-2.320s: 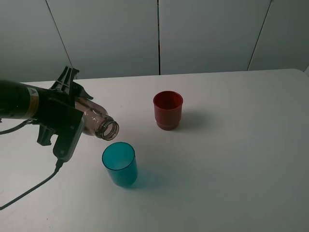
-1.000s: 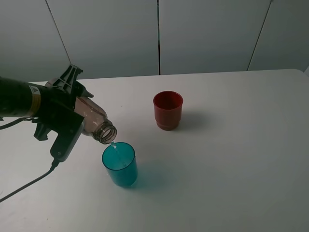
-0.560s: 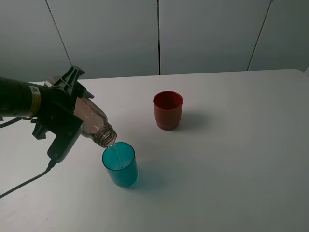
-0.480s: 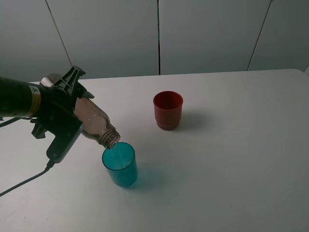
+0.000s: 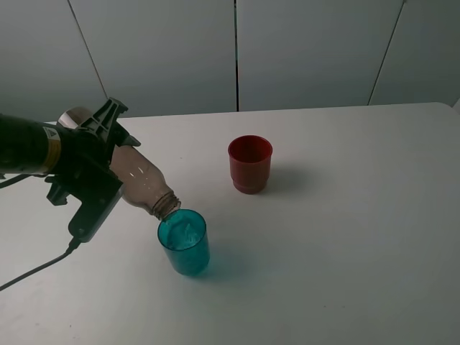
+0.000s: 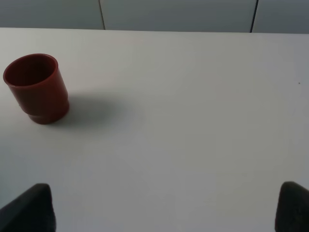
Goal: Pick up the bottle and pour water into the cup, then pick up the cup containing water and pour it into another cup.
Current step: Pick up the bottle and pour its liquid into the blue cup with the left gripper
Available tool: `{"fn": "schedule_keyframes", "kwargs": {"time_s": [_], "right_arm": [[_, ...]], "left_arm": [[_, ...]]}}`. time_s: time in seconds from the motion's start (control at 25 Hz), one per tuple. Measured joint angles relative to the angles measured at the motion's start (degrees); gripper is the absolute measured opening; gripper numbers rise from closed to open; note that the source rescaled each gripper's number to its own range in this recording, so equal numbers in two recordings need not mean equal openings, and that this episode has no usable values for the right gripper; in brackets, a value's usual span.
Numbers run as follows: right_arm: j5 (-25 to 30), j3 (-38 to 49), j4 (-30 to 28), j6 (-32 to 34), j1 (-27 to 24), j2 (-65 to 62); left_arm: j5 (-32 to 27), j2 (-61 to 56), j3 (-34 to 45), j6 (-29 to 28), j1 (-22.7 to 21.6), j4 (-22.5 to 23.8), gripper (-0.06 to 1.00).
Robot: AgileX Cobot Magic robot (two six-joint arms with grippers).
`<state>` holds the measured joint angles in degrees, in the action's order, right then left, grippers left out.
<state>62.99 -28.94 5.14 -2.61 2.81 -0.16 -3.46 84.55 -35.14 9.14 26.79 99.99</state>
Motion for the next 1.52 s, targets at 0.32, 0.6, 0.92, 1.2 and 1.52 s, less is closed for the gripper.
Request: {"fn": "schedule_keyframes", "kwargs": {"time_s": [0.32, 0.6, 0.92, 1.2, 1.52], "right_arm": [[0.00, 0.00, 0.00, 0.00, 0.00, 0.00], [0.00, 0.00, 0.00, 0.00, 0.00, 0.00], [0.00, 0.00, 0.00, 0.00, 0.00, 0.00], [0.00, 0.00, 0.00, 0.00, 0.00, 0.00], [0.00, 0.00, 0.00, 0.00, 0.00, 0.00]], "left_arm": [[1.38, 0.00, 0.00, 0.00, 0.00, 0.00, 0.31], [2.42, -0.89, 0.00, 0.00, 0.00, 0.00, 0.31], [4.67, -4.12, -0.12, 0.00, 0.00, 0.11, 0.31], [4.94, -5.15, -0.12, 0.00, 0.00, 0.23, 0.31], [4.94, -5.53, -0.12, 1.08, 0.00, 0.23, 0.31]]}}
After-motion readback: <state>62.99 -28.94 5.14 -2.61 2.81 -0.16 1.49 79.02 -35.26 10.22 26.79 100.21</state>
